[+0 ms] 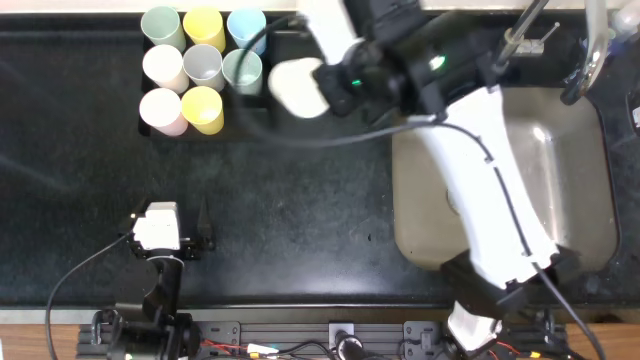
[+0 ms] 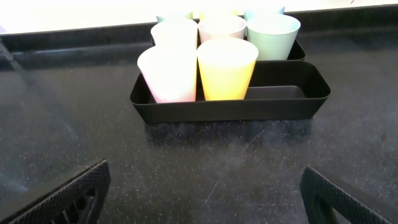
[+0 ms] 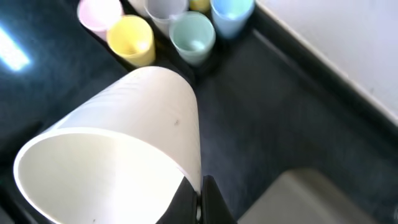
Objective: Store Cups
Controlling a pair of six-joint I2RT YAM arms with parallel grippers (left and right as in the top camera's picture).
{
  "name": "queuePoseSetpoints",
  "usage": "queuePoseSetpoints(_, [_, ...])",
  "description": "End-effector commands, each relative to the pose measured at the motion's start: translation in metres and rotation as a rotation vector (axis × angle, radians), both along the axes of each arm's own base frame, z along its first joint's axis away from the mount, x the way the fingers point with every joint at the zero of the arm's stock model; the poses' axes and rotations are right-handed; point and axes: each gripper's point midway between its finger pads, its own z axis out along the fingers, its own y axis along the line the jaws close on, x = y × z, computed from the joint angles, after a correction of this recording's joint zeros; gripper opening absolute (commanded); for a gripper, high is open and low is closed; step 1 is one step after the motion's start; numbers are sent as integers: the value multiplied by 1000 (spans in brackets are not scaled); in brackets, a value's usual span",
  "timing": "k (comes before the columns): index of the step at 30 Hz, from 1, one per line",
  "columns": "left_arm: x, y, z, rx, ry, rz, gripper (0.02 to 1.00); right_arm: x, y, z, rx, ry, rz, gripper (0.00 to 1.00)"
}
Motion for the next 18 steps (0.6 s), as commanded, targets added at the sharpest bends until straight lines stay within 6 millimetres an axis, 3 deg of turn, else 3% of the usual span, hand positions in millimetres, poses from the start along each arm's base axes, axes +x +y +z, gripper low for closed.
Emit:
queuePoseSetpoints(1, [0, 0, 0, 15, -5, -8, 1000, 17, 33, -52, -204, -28, -23, 40])
queuePoseSetpoints(4, [0, 0, 0, 15, -5, -8, 1000, 12, 57, -80, -241, 14, 26, 42])
queuePoseSetpoints(7, [0, 0, 0, 15, -5, -8, 1000, 14, 69, -96, -250, 27, 32, 45])
queuePoseSetpoints(18, [0, 0, 0, 15, -6, -8, 1000, 35, 67, -104, -65, 150, -126, 42])
